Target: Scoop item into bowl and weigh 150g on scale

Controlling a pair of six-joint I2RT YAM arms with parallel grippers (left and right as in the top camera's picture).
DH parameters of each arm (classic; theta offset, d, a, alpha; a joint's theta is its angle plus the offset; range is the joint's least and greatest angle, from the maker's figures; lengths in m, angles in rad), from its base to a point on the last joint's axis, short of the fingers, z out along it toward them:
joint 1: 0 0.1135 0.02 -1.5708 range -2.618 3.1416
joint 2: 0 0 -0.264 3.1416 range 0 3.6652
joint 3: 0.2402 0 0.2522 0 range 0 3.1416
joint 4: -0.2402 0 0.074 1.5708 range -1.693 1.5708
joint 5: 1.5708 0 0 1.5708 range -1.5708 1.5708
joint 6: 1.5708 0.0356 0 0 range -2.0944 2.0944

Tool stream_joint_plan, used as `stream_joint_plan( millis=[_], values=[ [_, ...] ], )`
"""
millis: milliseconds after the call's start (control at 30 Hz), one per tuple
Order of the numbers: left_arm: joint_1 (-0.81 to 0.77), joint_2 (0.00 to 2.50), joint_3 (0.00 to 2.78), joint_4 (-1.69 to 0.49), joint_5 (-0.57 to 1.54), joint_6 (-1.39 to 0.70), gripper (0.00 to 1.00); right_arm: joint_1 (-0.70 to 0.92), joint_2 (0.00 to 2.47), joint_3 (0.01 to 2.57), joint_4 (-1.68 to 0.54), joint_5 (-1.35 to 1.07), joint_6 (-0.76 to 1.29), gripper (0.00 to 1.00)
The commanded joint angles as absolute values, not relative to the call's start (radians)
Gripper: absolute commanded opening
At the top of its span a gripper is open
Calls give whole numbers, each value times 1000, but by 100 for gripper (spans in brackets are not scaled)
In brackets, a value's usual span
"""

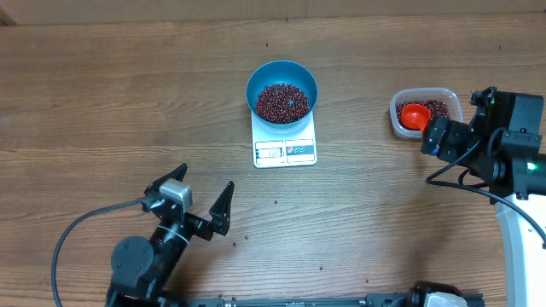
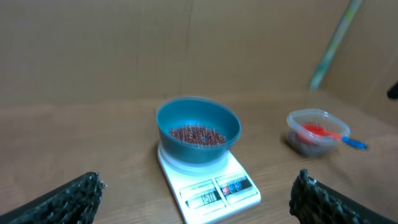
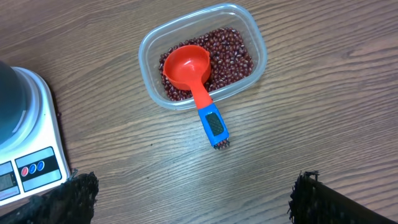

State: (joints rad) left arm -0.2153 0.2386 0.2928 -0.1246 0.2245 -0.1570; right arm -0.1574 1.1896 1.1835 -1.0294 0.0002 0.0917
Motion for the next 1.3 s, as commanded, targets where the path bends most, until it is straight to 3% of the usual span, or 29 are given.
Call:
stream_joint_plan(
  millis=[0,267,633,900,1033,1267],
  values=[
    [-182,155,204,-34,242,-159,100,-164,1191,1180,-1024,5,84,100],
    [-81,2,76,41,233,-157,100,-164,1191,1180,-1024,5,84,100],
    [-32,3,19,195,99,-157,100,-164,1191,1180,-1024,5,84,100],
    [-32,3,6,-86,-10,-145,99,-164,1191,1180,-1024,5,84,100],
    [-31,2,5,-79,-10,-30,100,-164,1191,1180,-1024,6,84,100],
    [-31,2,5,-78,-8,-22,100,-164,1191,1180,-1024,5,84,100]
  ],
)
